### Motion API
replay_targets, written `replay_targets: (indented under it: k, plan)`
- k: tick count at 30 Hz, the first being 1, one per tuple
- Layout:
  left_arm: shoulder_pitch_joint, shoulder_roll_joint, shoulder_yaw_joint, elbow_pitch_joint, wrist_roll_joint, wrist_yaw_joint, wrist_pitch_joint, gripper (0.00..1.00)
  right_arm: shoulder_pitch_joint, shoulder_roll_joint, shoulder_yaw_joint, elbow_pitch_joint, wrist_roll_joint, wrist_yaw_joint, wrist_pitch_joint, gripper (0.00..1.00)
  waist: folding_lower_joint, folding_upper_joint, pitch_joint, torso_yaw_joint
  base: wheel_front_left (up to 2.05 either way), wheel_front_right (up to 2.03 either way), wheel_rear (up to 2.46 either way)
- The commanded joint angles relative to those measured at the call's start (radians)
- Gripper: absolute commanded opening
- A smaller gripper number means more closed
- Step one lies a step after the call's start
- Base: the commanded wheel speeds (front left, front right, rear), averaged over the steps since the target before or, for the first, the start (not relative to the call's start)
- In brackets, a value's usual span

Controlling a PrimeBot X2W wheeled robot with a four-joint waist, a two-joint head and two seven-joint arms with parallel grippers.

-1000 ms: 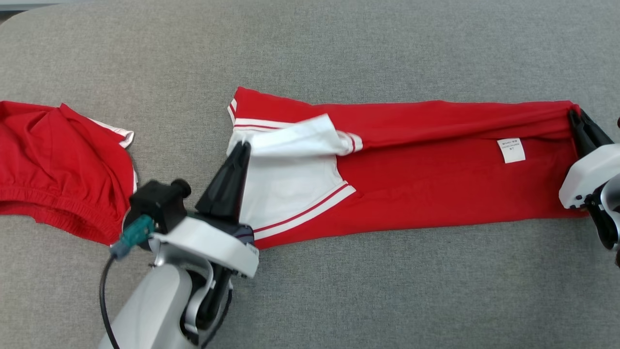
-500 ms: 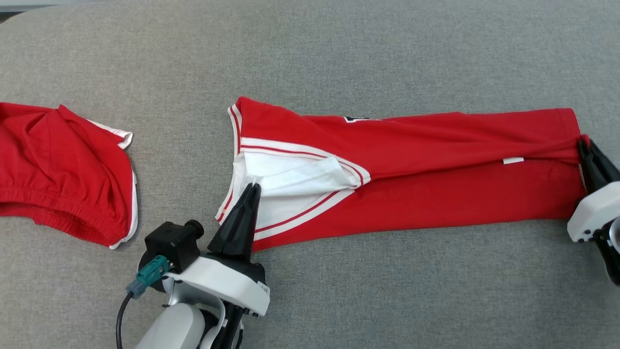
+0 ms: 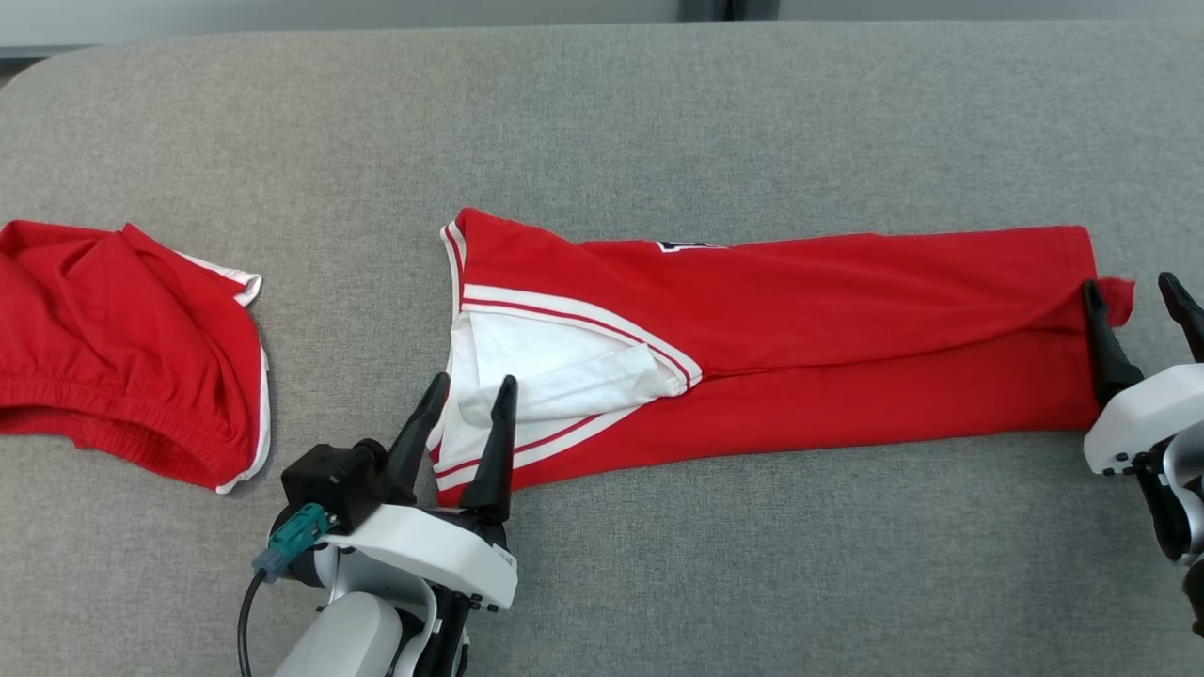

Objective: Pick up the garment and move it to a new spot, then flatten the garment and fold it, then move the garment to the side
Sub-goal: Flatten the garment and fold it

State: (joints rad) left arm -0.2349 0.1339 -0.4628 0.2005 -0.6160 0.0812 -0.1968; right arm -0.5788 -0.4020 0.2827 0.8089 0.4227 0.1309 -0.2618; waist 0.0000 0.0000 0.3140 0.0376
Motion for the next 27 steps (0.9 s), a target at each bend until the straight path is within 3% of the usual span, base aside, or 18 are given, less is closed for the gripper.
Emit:
replay_targets:
  k: [1, 7, 14, 27]
  plan:
    - [-0.017, -0.001, 0.016, 0.009, 0.009, 0.011, -0.02, 1.0, 0.025, 0.016, -0.035, -0.042, -0.036, 0.0, -0.005, 1.0, 0.0, 0.0, -0.018, -0.005, 0.0, 0.0, 0.0]
    - [-0.02, -0.009, 0.06, 0.021, 0.025, 0.033, -0.057, 1.0, 0.084, 0.101, -0.123, -0.172, -0.139, 0.0, -0.004, 1.0, 0.0, 0.0, -0.067, -0.017, 0.0, 0.0, 0.0]
    - [-0.007, -0.022, 0.108, 0.028, 0.056, 0.039, -0.067, 1.0, 0.157, 0.203, -0.128, -0.282, -0.218, 0.0, -0.003, 1.0, 0.0, 0.0, -0.113, -0.03, 0.0, 0.0, 0.0]
    - [0.127, -0.065, 0.244, -0.055, 0.255, 0.002, -0.068, 1.0, 0.317, 0.275, -0.066, -0.459, -0.249, 0.0, -0.003, 1.0, 0.0, 0.0, -0.221, -0.069, 0.0, 0.0, 0.0]
